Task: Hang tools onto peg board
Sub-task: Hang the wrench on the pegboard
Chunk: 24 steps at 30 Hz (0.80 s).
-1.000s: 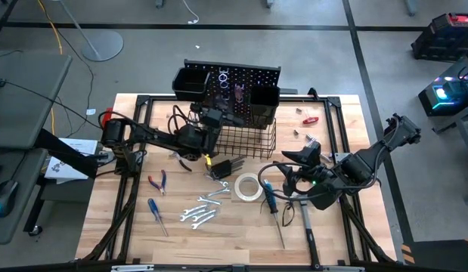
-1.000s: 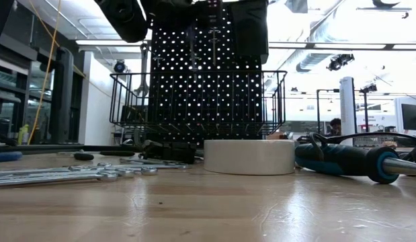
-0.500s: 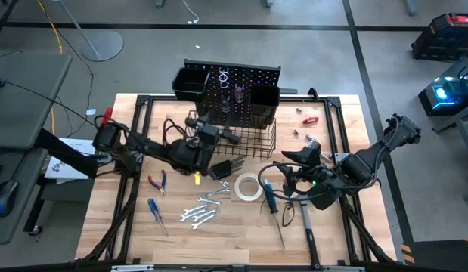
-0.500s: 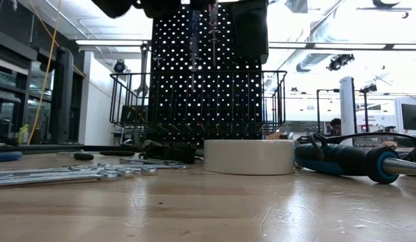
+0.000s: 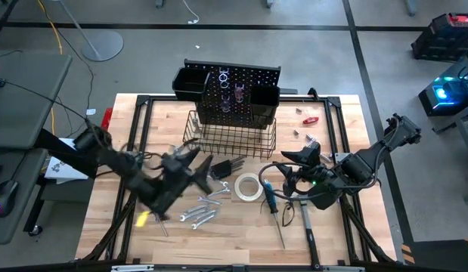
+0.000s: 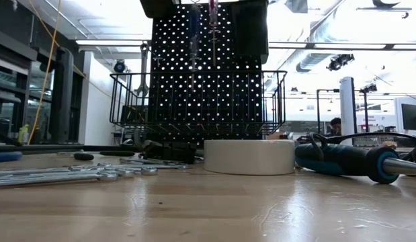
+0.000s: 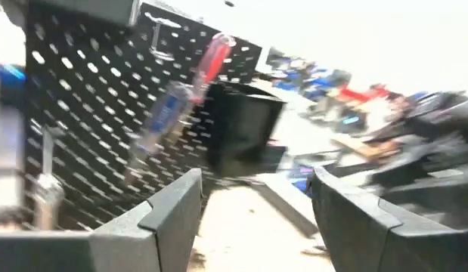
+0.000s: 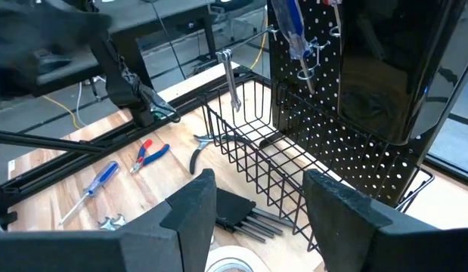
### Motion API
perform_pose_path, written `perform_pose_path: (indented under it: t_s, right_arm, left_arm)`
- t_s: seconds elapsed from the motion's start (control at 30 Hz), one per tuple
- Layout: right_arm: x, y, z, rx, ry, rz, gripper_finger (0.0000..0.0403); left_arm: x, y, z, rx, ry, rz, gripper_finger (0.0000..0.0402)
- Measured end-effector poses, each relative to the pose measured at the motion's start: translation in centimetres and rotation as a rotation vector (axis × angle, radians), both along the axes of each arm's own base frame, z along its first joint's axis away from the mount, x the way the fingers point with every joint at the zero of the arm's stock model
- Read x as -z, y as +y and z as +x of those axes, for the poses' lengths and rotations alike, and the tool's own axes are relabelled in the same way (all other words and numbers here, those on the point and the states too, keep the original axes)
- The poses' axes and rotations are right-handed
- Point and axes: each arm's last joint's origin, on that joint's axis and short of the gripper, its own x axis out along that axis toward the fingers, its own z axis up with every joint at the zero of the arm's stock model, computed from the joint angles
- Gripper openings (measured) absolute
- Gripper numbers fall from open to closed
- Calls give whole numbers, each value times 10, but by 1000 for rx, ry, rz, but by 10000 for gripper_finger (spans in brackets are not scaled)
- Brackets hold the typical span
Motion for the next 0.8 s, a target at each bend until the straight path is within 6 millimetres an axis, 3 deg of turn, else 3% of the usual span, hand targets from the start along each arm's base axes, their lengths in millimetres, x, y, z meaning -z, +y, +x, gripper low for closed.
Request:
perform_pose_path:
  t_s: [0.27,0.37,0.43,0.5,0.63,0.7,0.8]
  right_arm:
    - [-2,1,2,-11,-11,-9,188]
    - [-3,2,2,-14,-18,-2,188]
    - [-3,2,3,-17,-26,7,188]
    - [-4,2,3,-17,-31,10,188]
    - [-3,3,3,-37,-23,29,188]
    - [-3,3,4,-51,-15,40,188]
    - [-3,4,4,-69,-5,54,188]
  left_arm:
    - [-35,-9,-44,183,-253,-111,229]
    - [-42,-13,-40,344,-420,-98,229]
    - [-43,-12,-25,549,-478,-94,229]
    - [-40,-3,-4,779,-372,-156,229]
    - [-30,26,18,1126,160,-328,224]
    - [-21,32,16,1227,377,-418,223]
    - [2,25,-3,1235,666,-485,223]
